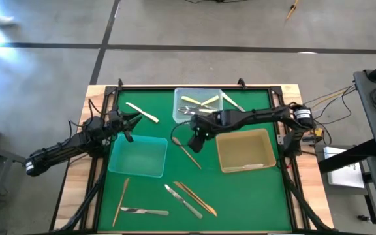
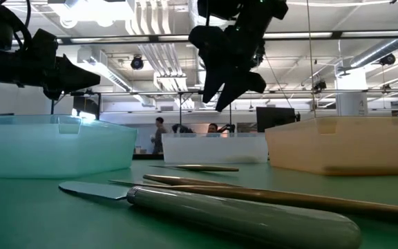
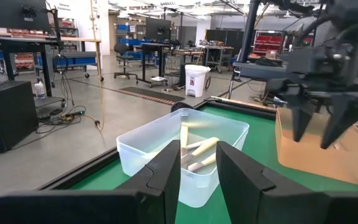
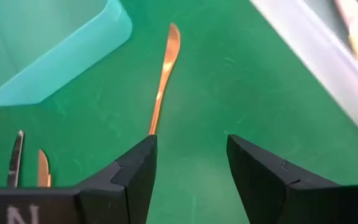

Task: Sort silverware by color (type)
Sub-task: Put the gold knife into the blue bin

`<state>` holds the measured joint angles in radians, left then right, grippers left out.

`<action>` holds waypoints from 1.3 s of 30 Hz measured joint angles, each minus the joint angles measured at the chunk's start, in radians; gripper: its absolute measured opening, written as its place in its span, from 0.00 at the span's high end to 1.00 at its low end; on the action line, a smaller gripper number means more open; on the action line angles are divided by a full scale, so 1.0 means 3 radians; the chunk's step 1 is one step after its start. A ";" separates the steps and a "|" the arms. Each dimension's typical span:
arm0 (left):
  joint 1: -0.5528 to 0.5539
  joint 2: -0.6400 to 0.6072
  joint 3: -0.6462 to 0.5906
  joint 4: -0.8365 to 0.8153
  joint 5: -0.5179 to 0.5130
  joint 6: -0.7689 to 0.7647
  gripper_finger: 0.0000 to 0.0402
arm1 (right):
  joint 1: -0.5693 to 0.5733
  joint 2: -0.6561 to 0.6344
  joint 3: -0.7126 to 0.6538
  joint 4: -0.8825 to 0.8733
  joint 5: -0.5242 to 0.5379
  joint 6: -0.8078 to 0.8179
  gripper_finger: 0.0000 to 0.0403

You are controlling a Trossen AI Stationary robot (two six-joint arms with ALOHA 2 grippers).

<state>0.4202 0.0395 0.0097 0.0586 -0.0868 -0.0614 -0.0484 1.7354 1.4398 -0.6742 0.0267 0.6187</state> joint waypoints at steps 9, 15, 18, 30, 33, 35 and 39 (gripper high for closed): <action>0.0001 0.0000 -0.0001 0.0000 0.0000 0.0001 0.78 | 0.0448 0.0085 -0.0095 0.0010 0.0212 0.0518 0.54; 0.0001 0.0000 0.0000 0.0000 0.0000 0.0001 0.78 | 0.0738 0.0371 -0.0079 0.0021 0.0349 0.0694 0.54; 0.0000 0.0000 -0.0001 0.0000 0.0000 0.0000 0.78 | 0.0823 0.0532 -0.0047 0.0020 0.0350 0.0668 0.54; 0.0001 0.0000 -0.0001 0.0000 0.0000 0.0001 0.78 | 0.0840 0.0934 0.0057 0.0036 0.0433 0.0586 0.56; 0.0001 0.0001 0.0000 0.0000 0.0000 0.0001 0.78 | 0.0842 0.0994 0.0062 0.0033 0.0478 0.0580 0.59; 0.0000 0.0000 -0.0001 0.0000 0.0000 0.0000 0.78 | 0.0841 0.1012 0.0061 0.0028 0.0484 0.0574 0.64; 0.0001 0.0001 -0.0001 0.0000 0.0000 0.0001 0.78 | 0.0841 0.1027 0.0060 0.0052 0.0535 0.0553 0.79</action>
<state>0.4206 0.0396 0.0093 0.0586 -0.0869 -0.0612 0.2039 2.0434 1.4578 -0.6587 0.1873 0.7845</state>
